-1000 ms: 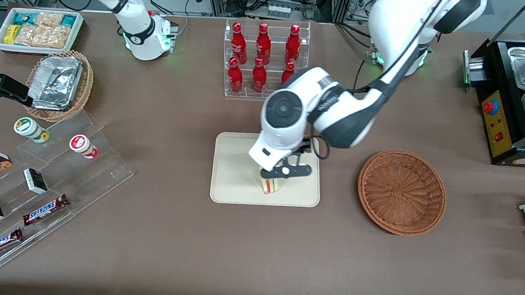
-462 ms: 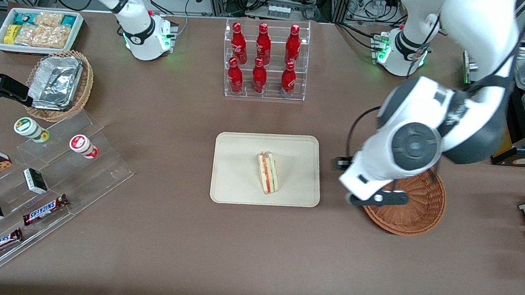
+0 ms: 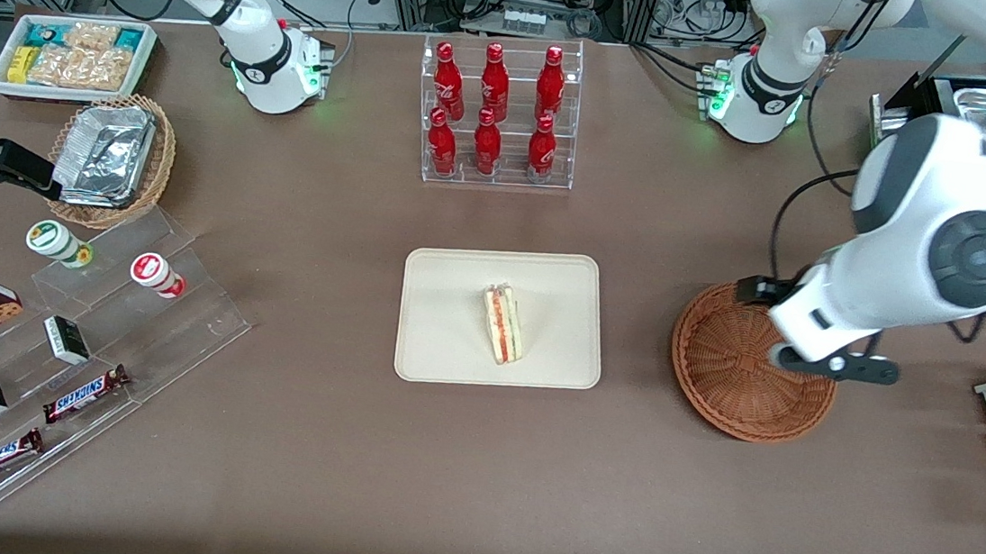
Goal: Place sandwich from basket to tray
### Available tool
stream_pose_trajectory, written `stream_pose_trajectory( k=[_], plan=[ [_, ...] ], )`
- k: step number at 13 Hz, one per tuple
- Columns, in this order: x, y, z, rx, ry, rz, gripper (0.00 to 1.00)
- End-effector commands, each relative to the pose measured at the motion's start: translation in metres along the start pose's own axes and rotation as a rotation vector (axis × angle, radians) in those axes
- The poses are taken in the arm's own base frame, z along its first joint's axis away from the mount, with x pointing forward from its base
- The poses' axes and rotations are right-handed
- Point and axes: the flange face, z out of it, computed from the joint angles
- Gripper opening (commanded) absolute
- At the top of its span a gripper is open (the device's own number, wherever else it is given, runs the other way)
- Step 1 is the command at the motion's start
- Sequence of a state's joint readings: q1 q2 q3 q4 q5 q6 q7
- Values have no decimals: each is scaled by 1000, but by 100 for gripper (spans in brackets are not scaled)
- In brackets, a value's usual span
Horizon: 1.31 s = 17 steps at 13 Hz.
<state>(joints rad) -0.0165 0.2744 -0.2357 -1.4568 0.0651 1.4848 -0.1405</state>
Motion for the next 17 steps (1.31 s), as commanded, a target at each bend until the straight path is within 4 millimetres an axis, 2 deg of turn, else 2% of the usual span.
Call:
stream_pose_trajectory(
  k=[1, 3, 6, 8, 17],
  plan=[
    [-26, -15, -14, -16, 8, 36, 100],
    [-30, -19, -16, -21, 10, 29, 100],
    [-41, -44, -27, -39, 28, 47, 100],
    [-57, -58, -37, -51, 43, 69, 100],
    [-95, -69, -69, -44, 61, 53, 100]
  ],
)
